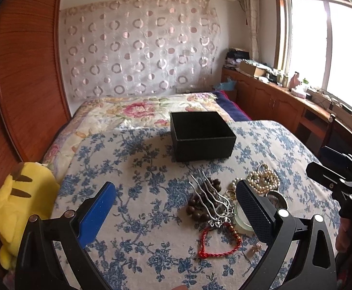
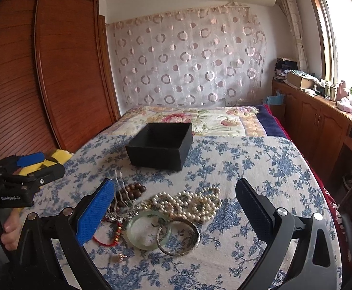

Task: Organize jewelry
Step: 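Grasp the silver hair comb with the left tool while the right tool grasps the silver bangle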

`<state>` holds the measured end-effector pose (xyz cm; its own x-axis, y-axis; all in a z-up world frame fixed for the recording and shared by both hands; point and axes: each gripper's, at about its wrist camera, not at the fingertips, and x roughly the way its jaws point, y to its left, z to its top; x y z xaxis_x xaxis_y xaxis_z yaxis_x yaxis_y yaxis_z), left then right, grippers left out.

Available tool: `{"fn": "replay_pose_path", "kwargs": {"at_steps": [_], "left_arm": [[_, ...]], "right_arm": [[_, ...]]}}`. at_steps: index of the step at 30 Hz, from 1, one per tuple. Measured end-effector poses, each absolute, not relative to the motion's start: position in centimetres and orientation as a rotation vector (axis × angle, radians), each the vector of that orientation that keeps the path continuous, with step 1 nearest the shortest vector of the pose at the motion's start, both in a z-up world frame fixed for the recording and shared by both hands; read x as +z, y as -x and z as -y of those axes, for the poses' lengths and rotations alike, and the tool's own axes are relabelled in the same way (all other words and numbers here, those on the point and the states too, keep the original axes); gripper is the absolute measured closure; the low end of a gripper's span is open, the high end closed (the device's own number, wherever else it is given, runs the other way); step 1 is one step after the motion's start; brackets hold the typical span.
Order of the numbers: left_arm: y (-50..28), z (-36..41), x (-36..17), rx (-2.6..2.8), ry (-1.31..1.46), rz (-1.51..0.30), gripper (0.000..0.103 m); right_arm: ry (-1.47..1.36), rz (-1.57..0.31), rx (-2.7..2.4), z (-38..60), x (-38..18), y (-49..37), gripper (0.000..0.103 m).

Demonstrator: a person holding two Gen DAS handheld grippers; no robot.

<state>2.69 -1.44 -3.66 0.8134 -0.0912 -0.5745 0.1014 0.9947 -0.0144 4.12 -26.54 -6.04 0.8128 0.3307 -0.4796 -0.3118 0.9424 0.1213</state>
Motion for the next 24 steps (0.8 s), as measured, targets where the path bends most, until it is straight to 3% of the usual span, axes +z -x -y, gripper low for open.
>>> {"fn": "replay_pose_path", "kwargs": {"at_steps": [5,14,24], "left_arm": [[-3.9,1.8,-5.1,-0.134,-0.017,-0.649,0.007],[-6.4,3.3,-7.0,-0.227,-0.017,-0.714,0.008],[-9.6,4.1,-8.9,-0.308,0.044,-0.814,0.032]], "right_arm": [[-0.014,-0.552,0.348,26.9,-7.5,-4.6,0.003],[0.036,-0.660,0.386,27.2,-10.5,-5.5,0.021],[0.043,-0.719,0.423,27.4,-12.1,-5.9,0.039]]}}
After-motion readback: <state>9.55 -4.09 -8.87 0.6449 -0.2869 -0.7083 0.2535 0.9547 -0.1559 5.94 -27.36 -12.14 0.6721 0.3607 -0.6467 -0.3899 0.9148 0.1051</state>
